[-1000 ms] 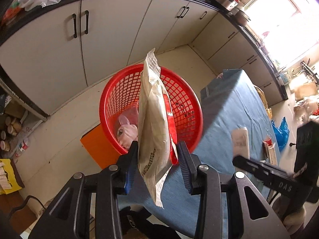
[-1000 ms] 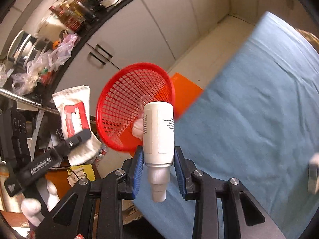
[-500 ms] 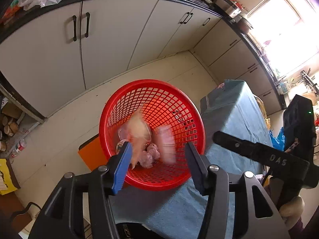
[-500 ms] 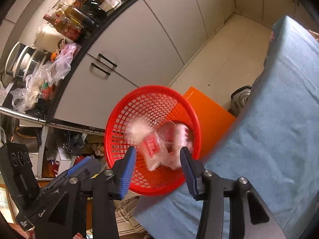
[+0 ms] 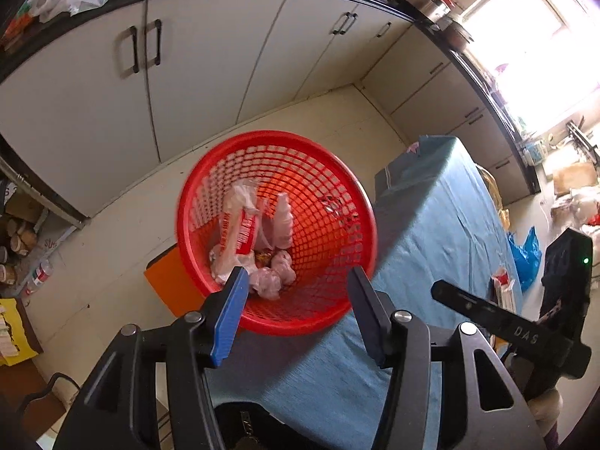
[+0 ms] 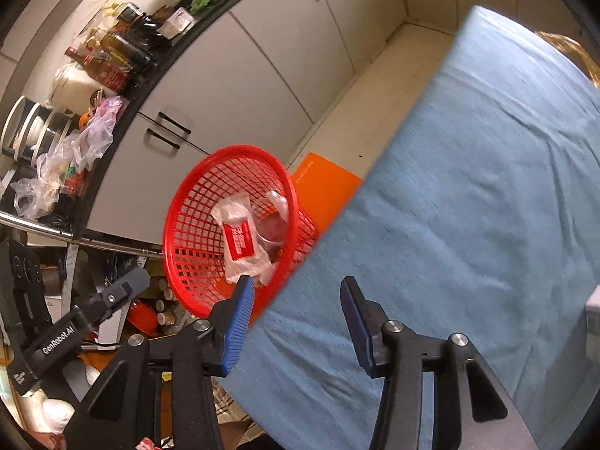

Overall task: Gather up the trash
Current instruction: 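Open the right tool over the red basket to drop the spray bottle, then bring both tools back over the remaining trash on the table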

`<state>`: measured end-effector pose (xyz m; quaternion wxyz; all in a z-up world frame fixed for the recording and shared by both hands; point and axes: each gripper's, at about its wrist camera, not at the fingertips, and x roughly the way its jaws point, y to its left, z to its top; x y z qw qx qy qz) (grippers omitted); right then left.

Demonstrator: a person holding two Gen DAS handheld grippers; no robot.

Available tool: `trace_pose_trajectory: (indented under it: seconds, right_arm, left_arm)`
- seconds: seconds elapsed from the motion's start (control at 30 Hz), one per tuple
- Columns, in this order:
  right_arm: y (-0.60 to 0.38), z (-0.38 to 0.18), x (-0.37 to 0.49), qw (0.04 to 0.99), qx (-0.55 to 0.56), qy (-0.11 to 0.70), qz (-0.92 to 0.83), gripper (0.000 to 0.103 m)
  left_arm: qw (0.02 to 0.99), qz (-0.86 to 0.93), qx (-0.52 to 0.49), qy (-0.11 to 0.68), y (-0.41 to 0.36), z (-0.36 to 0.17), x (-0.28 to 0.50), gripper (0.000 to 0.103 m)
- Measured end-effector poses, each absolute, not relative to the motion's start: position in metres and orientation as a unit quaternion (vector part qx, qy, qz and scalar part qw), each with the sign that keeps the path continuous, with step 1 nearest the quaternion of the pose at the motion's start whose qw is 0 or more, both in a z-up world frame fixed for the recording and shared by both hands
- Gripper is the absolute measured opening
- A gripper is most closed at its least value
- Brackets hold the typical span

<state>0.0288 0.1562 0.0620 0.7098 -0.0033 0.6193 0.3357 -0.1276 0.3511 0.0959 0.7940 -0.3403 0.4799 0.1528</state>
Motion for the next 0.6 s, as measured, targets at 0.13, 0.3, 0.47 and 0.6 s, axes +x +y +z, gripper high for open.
trace_pose_trajectory:
  seconds: [0.13,0.3,0.47,0.6]
  right_arm:
    - [0.135,0.061,0.024,0.715,0.002,0.618,0.326,0.053]
    - [0.1,0.061,0.017,0.724,0.01,0.613,0.315,0.054]
    - [0.051,0.055,0.012,0.736,0.019,0.612,0.29,0.056]
    - [0.003,0.046,0.012,0.74,0.047,0.618,0.261,0.056]
  left_arm:
    - [0.8,0.142,-0.326,0.483,0.332,0.104,-0.123,0.054]
    - [0.807,0.13,-0.309,0.487,0.306,0.113,-0.121,0.054]
    - [0.805,0.124,-0.296,0.499,0.282,0.114,-0.121,0.054]
    - [0.802,0.117,-0.283,0.513,0.256,0.113,-0.117,0.054]
